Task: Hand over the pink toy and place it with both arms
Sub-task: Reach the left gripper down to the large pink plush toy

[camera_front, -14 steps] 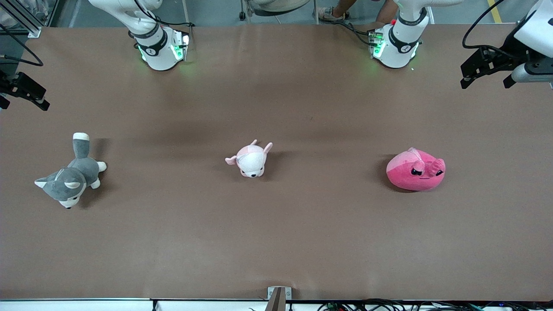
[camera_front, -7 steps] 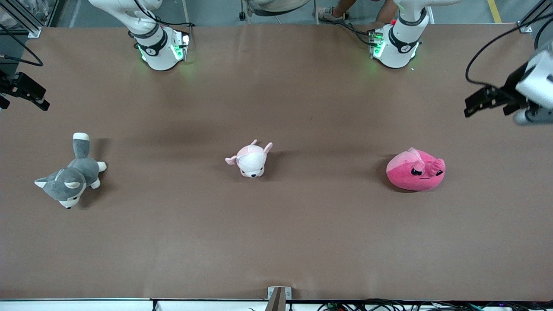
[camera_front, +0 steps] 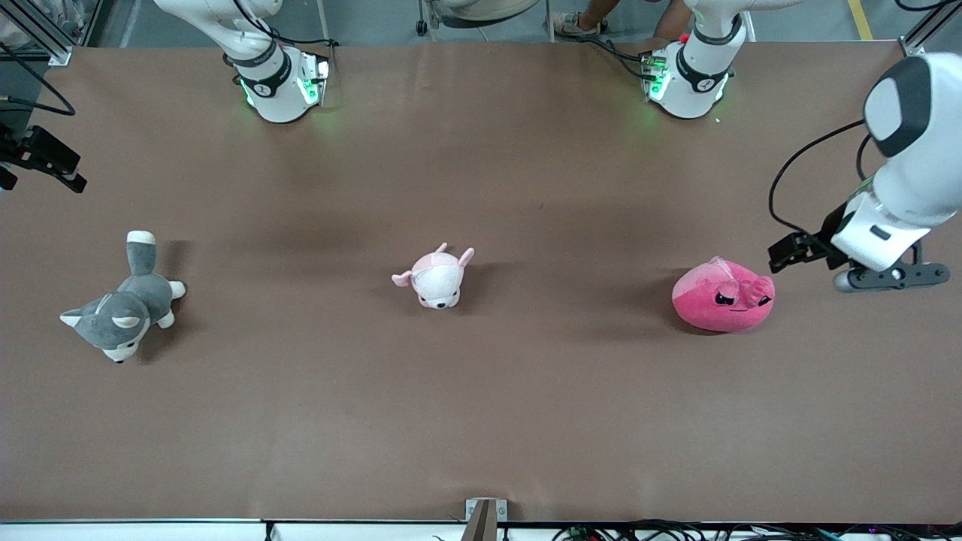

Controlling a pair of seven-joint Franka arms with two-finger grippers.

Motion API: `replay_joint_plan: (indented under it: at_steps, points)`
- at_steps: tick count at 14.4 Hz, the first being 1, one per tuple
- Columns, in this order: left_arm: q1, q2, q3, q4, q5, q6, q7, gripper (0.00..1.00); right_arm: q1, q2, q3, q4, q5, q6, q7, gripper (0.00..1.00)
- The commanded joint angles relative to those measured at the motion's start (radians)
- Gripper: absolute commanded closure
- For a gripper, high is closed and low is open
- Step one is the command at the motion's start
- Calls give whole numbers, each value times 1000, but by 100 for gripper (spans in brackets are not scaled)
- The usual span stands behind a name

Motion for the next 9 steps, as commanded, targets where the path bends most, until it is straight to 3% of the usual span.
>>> replay_joint_plan:
  at_steps: [1,5,9]
  points:
    - [8,42,-3,-35,-11,86,-30,1,-3,3,0,5,5,3,3,0]
    - [11,103,-3,-41,-13,140,-33,19,-3,9,0,13,5,1,3,0]
    - [14,143,-3,-41,-13,158,-33,27,-5,14,-2,16,4,1,3,0]
